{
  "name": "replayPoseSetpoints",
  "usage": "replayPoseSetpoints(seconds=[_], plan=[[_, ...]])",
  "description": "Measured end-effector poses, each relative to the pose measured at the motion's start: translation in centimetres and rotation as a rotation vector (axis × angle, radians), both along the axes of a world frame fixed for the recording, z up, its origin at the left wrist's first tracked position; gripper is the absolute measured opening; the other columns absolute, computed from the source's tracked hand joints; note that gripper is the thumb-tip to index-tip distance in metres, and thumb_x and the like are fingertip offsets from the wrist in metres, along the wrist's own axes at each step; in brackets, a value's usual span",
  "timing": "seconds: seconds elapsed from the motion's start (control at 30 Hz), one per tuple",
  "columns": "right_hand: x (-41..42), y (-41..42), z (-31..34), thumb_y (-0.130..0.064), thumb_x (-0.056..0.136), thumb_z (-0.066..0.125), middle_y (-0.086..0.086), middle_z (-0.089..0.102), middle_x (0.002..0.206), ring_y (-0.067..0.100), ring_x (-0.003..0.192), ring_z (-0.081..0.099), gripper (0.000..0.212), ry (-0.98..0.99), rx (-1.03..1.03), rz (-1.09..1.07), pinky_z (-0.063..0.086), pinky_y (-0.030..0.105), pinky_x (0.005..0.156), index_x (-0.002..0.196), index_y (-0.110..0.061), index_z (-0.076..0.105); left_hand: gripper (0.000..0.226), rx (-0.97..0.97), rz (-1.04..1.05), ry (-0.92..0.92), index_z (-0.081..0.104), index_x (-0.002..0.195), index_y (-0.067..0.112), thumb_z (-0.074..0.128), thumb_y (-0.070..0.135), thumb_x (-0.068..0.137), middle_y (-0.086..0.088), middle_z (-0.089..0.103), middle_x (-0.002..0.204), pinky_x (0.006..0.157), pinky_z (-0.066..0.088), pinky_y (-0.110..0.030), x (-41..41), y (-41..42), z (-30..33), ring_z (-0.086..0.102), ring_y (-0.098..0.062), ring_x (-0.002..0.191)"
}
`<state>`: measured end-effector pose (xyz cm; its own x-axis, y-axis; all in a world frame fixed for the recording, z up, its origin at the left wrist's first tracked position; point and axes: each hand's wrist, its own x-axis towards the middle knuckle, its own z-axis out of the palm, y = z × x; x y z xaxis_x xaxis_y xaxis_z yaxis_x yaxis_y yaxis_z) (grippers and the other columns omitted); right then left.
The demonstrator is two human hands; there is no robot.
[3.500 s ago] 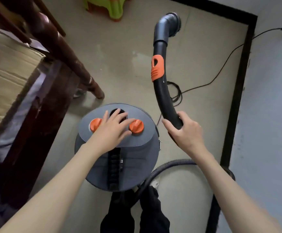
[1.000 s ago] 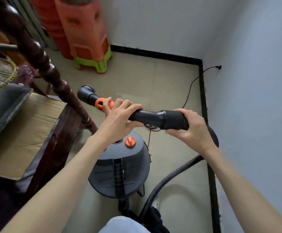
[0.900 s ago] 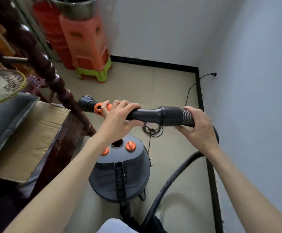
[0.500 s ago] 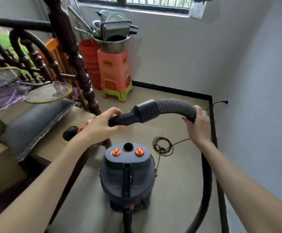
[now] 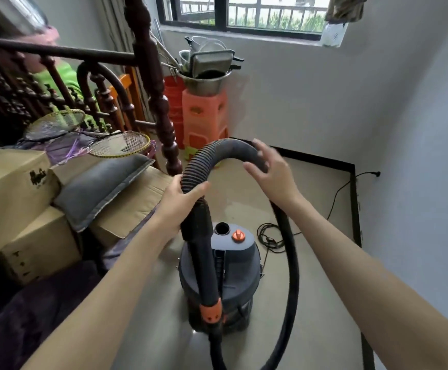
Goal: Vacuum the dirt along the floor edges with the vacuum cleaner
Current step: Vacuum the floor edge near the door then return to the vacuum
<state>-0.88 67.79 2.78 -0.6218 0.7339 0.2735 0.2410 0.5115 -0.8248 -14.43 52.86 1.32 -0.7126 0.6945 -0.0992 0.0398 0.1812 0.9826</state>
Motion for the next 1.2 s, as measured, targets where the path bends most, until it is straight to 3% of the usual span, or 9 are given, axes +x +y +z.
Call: replayPoseSetpoints(seconds=[0.13,0.23,0.33,0.43,0.53,0.73,0.93,1.1,1.2], plan=[[1.2,-4.3,-5.1,-0.043,0.095,0.056,0.003,0.069,0.117,0.013,0.102,0.067,0.030,-0.421,-0.501,0.340,0.052,0.029,0.093,0.116,-0.023,0.061,0.033,0.028,0.165,-0.144,0.053,0.110,0.005,0.068,0.021,0.087,-0.012,0.062,0.094,0.066,0.055,-0.028,-0.9,-1.6,-3.9,0.062,-0.022,0.079],[1.5,-7.6,-8.9,-0.047,0.089,0.065,0.001,0.069,0.116,0.009,0.099,0.067,0.040,-0.619,-0.636,0.510,0.051,0.019,0.087,0.122,-0.025,0.059,0.033,0.050,0.232,-0.202,0.052,0.110,0.003,0.068,0.019,0.087,-0.009,0.062,0.091,0.066,0.052,-0.029,-1.0,-2.6,-7.2,0.062,-0.023,0.081],[1.5,-10.5,-12.7,-0.040,0.085,0.072,0.000,0.065,0.118,0.015,0.105,0.062,0.049,-0.737,-0.530,0.539,0.050,0.025,0.088,0.125,-0.018,0.056,0.041,0.080,0.277,-0.304,0.050,0.119,0.002,0.068,0.019,0.086,-0.015,0.063,0.102,0.079,0.055,-0.039,-1.4,-3.5,-9.8,0.063,-0.029,0.090],[1.9,-12.1,-15.2,-0.026,0.088,0.069,-0.006,0.059,0.109,0.014,0.100,0.057,0.030,-0.668,-0.481,0.511,0.047,0.023,0.080,0.115,-0.023,0.054,0.041,0.150,0.297,-0.421,0.048,0.124,0.001,0.065,0.012,0.088,-0.014,0.060,0.097,0.068,0.055,-0.032,-2.0,-4.4,-11.2,0.062,-0.023,0.077],[1.3,-11.5,-15.6,-0.020,0.089,0.067,-0.005,0.053,0.109,0.014,0.100,0.052,0.038,-0.646,-0.330,0.462,0.039,0.020,0.075,0.124,-0.020,0.052,0.034,0.182,0.277,-0.606,0.051,0.118,0.001,0.063,0.005,0.086,-0.010,0.059,0.086,0.057,0.053,-0.028,-3.7,-4.8,-11.7,0.061,-0.018,0.064],[1.8,-7.8,-16.9,-0.014,0.089,0.062,0.006,0.050,0.122,0.025,0.112,0.047,0.052,-0.867,0.052,0.430,0.038,0.035,0.085,0.139,-0.019,0.045,0.033,-0.176,0.024,-0.691,0.054,0.117,0.020,0.061,0.035,0.088,-0.005,0.063,0.096,0.072,0.052,-0.036,-7.1,-6.1,-15.5,0.063,-0.024,0.086],[4.6,-8.3,-22.9,-0.013,0.091,0.058,0.008,0.053,0.121,0.029,0.111,0.048,0.046,-0.992,0.096,0.438,0.037,0.036,0.087,0.135,-0.017,0.046,0.023,-0.365,0.096,-0.712,0.053,0.101,0.017,0.068,0.022,0.084,-0.005,0.064,0.092,0.053,0.053,-0.027,-6.1,-6.9,-22.4,0.063,-0.020,0.074],[6.6,-8.7,-30.3,-0.012,0.089,0.055,0.005,0.056,0.122,0.027,0.115,0.049,0.045,-1.094,0.184,0.414,0.030,0.032,0.097,0.133,-0.017,0.049,0.028,-0.427,0.172,-0.914,0.054,0.105,0.006,0.070,0.012,0.083,-0.012,0.067,0.093,0.058,0.058,-0.034,-2.5,-10.3,-29.0,0.068,-0.028,0.079],[8.6,-8.8,-34.6,-0.013,0.089,0.055,0.000,0.053,0.128,0.022,0.123,0.046,0.043,-1.181,0.170,0.372,0.026,0.032,0.104,0.131,-0.019,0.047,0.027,-0.367,0.064,-0.915,0.058,0.107,0.006,0.069,0.008,0.083,-0.008,0.074,0.088,0.062,0.058,-0.032,0.0,-10.1,-31.8,0.072,-0.024,0.078]])
